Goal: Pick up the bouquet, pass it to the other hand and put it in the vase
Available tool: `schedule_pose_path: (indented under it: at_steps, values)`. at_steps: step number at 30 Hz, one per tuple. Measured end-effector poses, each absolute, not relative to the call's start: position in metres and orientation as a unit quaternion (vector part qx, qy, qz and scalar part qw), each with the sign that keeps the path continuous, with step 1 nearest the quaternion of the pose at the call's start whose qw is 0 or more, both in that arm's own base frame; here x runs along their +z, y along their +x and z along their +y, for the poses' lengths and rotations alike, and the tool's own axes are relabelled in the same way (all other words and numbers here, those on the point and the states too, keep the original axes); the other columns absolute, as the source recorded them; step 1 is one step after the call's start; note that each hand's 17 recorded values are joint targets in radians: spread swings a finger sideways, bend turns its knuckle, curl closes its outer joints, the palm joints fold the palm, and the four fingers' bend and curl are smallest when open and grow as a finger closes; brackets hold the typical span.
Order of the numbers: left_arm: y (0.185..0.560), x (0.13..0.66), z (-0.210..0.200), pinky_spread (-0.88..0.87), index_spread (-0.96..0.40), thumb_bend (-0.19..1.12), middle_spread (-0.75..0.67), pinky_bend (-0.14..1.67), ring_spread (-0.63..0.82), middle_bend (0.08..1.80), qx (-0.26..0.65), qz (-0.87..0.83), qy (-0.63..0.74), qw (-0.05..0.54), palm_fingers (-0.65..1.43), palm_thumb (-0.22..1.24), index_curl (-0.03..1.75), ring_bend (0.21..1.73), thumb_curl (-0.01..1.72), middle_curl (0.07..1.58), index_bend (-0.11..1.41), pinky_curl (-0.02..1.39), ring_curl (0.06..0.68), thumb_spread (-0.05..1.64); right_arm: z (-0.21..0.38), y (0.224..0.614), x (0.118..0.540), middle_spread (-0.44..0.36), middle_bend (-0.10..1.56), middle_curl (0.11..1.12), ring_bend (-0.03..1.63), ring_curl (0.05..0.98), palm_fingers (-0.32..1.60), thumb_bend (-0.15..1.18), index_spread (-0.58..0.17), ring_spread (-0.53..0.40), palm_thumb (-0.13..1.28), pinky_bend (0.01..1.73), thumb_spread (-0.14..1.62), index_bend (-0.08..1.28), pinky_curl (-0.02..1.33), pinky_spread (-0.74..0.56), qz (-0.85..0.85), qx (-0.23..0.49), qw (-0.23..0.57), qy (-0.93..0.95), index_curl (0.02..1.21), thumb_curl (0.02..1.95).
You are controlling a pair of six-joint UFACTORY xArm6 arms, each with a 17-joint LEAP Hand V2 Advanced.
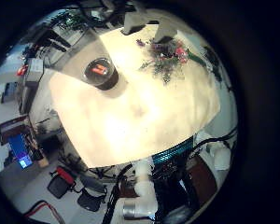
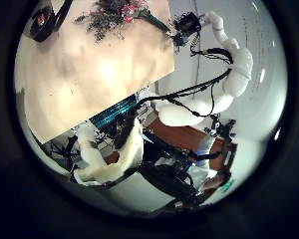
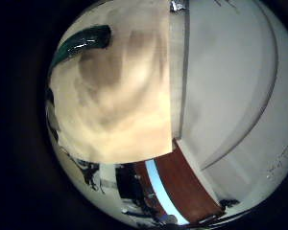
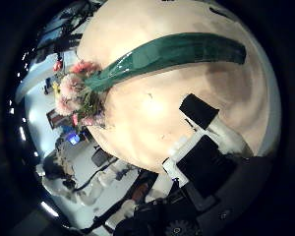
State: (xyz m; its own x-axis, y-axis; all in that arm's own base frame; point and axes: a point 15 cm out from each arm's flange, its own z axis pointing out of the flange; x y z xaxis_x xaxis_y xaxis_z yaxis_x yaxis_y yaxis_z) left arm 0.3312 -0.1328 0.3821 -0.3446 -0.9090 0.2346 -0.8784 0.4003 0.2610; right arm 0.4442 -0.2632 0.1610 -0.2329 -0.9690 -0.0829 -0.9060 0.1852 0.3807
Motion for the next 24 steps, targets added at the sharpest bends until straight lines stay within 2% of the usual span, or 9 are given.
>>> schedule_pose_path:
  at_steps: [18,21,24]
  values:
    - [0.33,0.377,-0.139,0.57,0.03,-0.02,0.44,0.2,0.6,0.19,-0.055,-0.821,0.539,0.177,0.06,0.36,0.35,0.46,0.31,0.3,0.18,0.31,0.213,1.12,-0.238,0.46,0.123,-0.092,0.27,0.4,0.71,0.241,0.46,-0.02,-0.319,-0.171,0.83,0.39,1.01,0.18,0.2,0.1,-0.742,-0.183,0.112,0.635,0.33,0.47]
    - [0.331,0.378,-0.138,0.57,0.03,-0.02,0.44,0.2,0.6,0.19,-0.055,-0.821,0.54,0.176,0.06,0.36,0.35,0.46,0.31,0.3,0.18,0.31,0.213,1.12,-0.24,0.459,0.12,-0.109,0.29,0.41,0.73,0.245,0.51,-0.02,-0.332,-0.193,0.84,0.39,1.0,0.19,0.19,0.07,-0.739,-0.182,0.12,0.637,0.34,0.47]
    - [0.328,0.379,-0.137,0.57,0.03,-0.02,0.44,0.2,0.6,0.19,-0.058,-0.821,0.539,0.179,0.06,0.36,0.35,0.46,0.31,0.3,0.18,0.31,0.213,1.12,-0.239,0.458,0.118,-0.14,0.36,0.43,0.78,0.253,0.65,-0.02,-0.351,-0.226,0.85,0.38,1.0,0.19,0.17,0.02,-0.738,-0.184,0.122,0.637,0.35,0.47]
